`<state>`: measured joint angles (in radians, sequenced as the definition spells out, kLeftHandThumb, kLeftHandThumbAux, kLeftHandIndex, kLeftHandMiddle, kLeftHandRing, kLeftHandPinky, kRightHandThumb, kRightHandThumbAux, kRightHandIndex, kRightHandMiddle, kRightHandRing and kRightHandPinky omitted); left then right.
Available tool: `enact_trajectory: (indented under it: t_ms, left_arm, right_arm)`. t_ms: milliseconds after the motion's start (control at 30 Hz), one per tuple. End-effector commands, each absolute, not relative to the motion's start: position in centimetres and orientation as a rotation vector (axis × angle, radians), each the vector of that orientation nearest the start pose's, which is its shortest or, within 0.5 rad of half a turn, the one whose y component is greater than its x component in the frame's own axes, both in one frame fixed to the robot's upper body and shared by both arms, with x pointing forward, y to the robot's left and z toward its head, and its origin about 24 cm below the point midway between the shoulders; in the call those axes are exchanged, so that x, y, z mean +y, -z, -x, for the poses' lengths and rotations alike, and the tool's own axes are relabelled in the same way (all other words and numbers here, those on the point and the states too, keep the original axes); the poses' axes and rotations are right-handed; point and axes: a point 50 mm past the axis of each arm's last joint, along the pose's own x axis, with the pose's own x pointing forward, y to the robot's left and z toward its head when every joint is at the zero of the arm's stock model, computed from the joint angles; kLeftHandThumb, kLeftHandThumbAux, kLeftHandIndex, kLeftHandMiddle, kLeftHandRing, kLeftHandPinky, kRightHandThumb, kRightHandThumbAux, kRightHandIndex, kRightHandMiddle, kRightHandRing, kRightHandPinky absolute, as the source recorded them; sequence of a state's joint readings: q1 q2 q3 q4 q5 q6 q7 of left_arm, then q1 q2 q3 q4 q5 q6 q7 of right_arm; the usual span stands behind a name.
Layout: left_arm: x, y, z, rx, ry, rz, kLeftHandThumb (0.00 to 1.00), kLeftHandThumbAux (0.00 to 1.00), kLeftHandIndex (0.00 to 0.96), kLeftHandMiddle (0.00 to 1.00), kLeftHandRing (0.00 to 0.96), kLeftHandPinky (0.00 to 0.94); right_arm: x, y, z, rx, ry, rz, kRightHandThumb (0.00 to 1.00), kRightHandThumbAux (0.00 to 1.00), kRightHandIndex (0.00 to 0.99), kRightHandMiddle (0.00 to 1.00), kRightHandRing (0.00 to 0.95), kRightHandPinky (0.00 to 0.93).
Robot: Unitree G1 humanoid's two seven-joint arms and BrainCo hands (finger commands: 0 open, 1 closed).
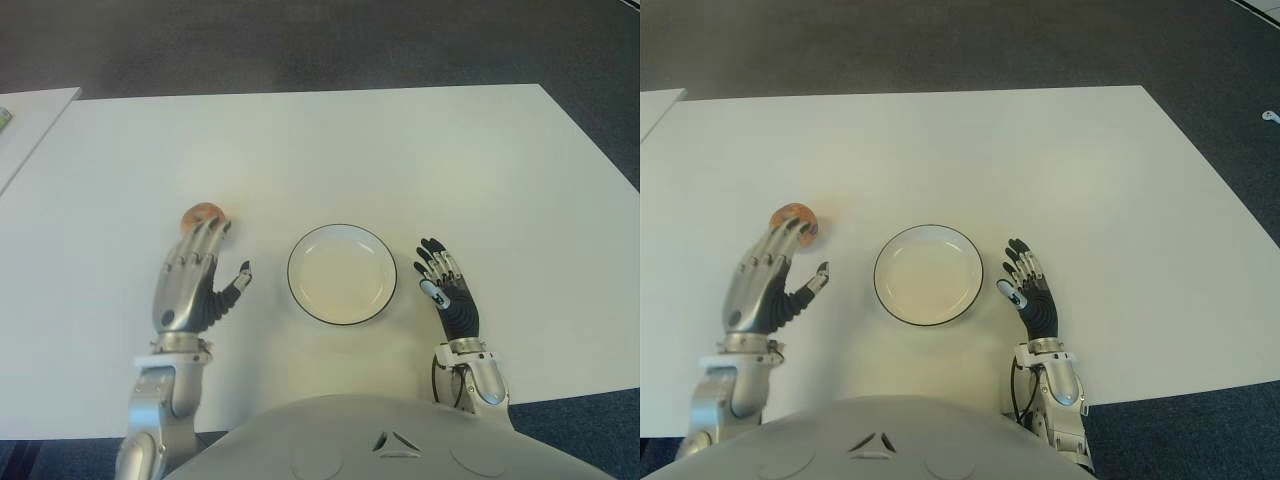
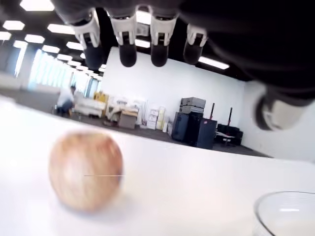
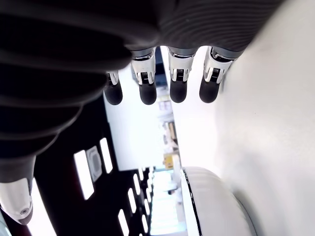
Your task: Put the apples into the plate.
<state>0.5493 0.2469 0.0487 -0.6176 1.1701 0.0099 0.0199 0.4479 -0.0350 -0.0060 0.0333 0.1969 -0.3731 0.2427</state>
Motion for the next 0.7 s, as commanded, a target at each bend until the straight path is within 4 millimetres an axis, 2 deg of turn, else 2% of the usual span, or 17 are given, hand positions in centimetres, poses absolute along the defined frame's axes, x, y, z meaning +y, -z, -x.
enact_trajectory:
  t_ms: [33, 300, 700]
  left_arm:
    - [21.4, -9.8, -16.7, -0.035, -0.113, -1.557, 0.241, 0.375, 0.036, 0.0, 0.0, 0.0]
    - [24.5, -8.5, -19.9, 0.014, -0.069, -1.663, 0.249, 0.387, 0.027, 0.0, 0.0, 0.0]
    - [25.3, -8.1, -20.4, -0.036, -0.03, -1.728, 0.254, 0.384, 0.014, 0.0, 0.0, 0.0]
  right_arm:
    - [-17.5, 2.9, -14.0, 0.147, -0.036, -0.151, 0.163, 0.575, 0.0, 0.0, 0.0, 0.0]
    - [-17.7, 2.9, -14.0, 0.142, -0.033, -0.145, 0.159, 0.575, 0.0, 0.0, 0.0, 0.0]
    - [-18.0, 3.0, -13.9, 0.156, -0.014, -0.165, 0.168, 0.54, 0.0, 0.0, 0.0, 0.0]
